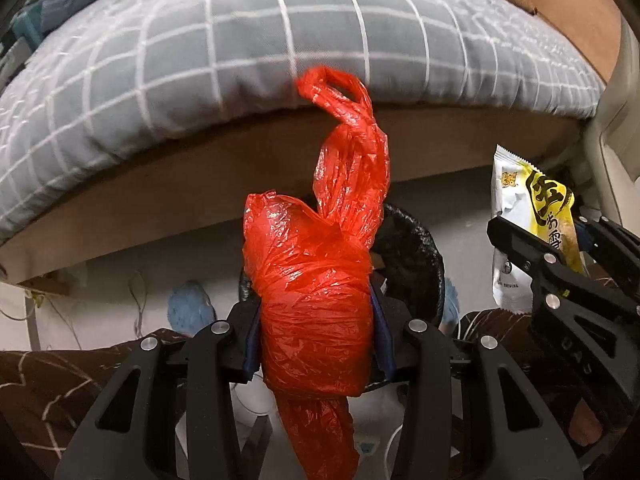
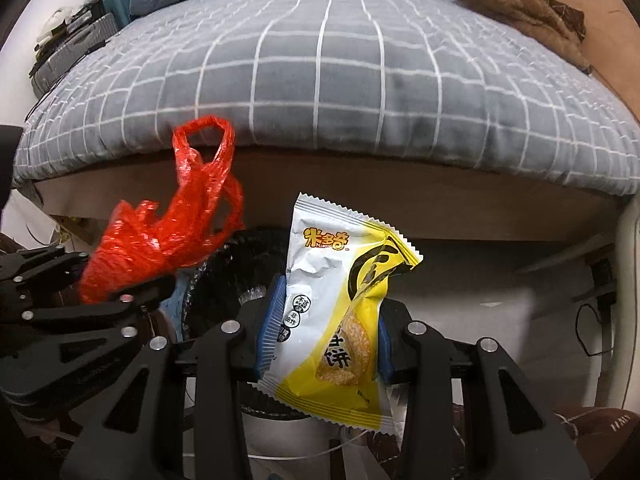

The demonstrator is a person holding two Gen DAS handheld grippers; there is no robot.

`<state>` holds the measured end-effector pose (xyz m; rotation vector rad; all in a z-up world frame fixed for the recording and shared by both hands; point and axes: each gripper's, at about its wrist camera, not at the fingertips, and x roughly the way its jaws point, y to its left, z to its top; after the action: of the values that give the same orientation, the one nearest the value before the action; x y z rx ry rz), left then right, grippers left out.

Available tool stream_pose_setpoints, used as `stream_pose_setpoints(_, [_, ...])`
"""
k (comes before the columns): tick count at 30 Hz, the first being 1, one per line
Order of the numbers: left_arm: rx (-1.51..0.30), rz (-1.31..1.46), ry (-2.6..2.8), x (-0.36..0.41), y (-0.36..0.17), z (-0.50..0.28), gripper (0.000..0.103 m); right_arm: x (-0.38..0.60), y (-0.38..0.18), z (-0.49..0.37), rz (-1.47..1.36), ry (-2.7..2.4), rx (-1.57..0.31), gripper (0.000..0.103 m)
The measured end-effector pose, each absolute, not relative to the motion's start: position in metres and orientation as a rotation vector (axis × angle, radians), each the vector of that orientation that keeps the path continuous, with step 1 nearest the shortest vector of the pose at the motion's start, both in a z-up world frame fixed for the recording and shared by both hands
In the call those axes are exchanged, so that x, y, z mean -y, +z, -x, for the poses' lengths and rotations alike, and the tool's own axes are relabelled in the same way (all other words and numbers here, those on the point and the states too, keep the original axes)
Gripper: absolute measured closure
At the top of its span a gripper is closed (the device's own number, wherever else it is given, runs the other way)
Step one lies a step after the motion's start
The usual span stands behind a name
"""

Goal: Collect trash
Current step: 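Carry the red bag and yellow snack wrapper over the trash bin, then open the left gripper to drop the red bag into the bin, then open the right gripper to drop the yellow snack wrapper into the bin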

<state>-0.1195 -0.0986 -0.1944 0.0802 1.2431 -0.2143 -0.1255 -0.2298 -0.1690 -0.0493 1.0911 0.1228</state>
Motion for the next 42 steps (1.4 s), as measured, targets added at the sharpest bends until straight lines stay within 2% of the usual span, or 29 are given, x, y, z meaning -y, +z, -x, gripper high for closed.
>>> stream_pose_setpoints(4, [-1.268, -0.076, -0.213, 0.106, -0.209, 0.113, 0.059, 0.235, -0.18, 0.123, 0.046, 0.126, -1.119, 0.065])
stream_pose_setpoints(9, [-1.279, -0.081, -0.222, 0.11, -0.218, 0.109, 0.052, 0.239, -0.187, 0.118, 0.039, 0.12, -1.139, 0.064])
stream_pose_setpoints(11, [-1.278, -0.077, -0.224, 0.107, -0.218, 0.107, 0.039, 0.24, -0.191, 0.117, 0.031, 0.114, -1.149, 0.064])
stream_pose_setpoints(14, [-1.258, -0.073, -0.219, 0.103, -0.217, 0.107, 0.028, 0.242, -0.199, 0.112, 0.02, 0.11, -1.167, 0.064])
stream_pose_setpoints(20, [-1.207, -0.056, -0.157, 0.081, -0.212, 0.107, 0.009, 0.231, -0.211, 0.103, -0.007, 0.15, -1.179, 0.064])
stream_pose_setpoints(22, [-1.199, -0.044, -0.136, 0.072, -0.211, 0.105, 0.006, 0.223, -0.215, 0.101, 0.005, 0.165, -1.18, 0.064])
stream_pose_setpoints(30, [-1.195, -0.007, -0.094, 0.042, -0.214, 0.105, 0.006, 0.197, -0.229, 0.097, 0.048, 0.208, -1.202, 0.059])
stream_pose_setpoints(42, [-1.213, 0.018, -0.074, 0.029, -0.221, 0.104, 0.006, 0.178, -0.236, 0.099, 0.084, 0.212, -1.191, 0.037])
